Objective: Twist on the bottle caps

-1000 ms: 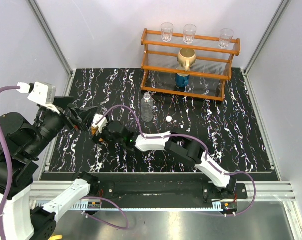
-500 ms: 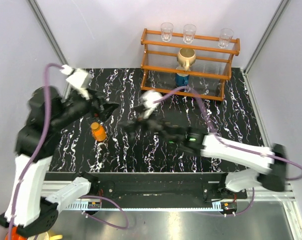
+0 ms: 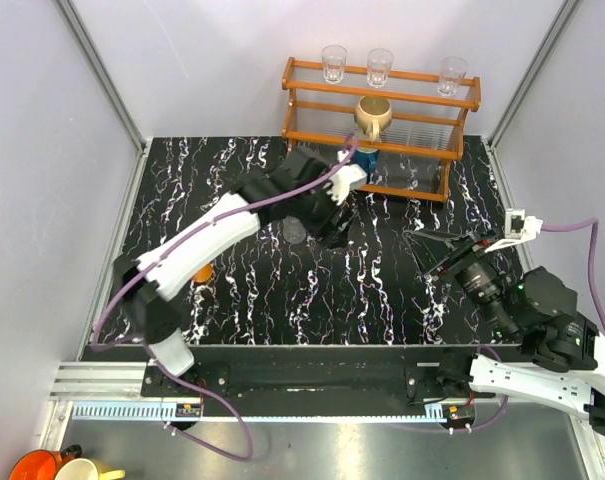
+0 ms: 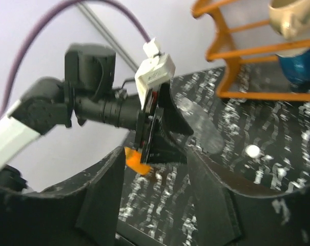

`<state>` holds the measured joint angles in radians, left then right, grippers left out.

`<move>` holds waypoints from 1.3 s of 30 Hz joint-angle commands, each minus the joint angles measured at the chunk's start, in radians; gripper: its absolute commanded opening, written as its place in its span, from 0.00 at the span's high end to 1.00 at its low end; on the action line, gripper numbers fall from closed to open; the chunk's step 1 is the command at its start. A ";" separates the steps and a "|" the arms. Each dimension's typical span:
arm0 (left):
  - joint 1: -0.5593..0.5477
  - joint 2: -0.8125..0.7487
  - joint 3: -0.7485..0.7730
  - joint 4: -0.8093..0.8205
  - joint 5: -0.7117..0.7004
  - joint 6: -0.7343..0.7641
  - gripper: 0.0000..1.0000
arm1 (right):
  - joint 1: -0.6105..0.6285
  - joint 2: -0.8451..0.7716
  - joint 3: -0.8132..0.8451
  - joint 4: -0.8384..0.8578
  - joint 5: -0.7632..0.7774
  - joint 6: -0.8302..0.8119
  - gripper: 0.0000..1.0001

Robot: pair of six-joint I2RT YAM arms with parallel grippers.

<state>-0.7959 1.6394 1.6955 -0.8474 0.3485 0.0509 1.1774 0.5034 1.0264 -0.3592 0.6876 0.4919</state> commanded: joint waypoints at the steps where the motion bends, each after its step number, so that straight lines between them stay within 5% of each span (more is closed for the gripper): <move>1: 0.000 0.211 0.177 -0.018 -0.071 0.098 0.27 | 0.002 0.023 0.018 -0.196 0.118 0.045 0.43; 11: -0.003 0.460 0.227 0.136 -0.230 0.168 0.52 | 0.002 -0.009 0.040 -0.256 0.170 0.080 0.49; 23: 0.073 0.600 0.296 0.156 -0.215 0.142 0.59 | 0.002 -0.040 0.037 -0.258 0.168 0.079 0.52; 39: 0.115 0.677 0.359 0.102 -0.088 0.063 0.56 | 0.002 0.004 0.040 -0.221 0.130 0.063 0.49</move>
<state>-0.6731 2.3276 1.9972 -0.7647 0.2043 0.1505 1.1778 0.4839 1.0344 -0.6235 0.8246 0.5552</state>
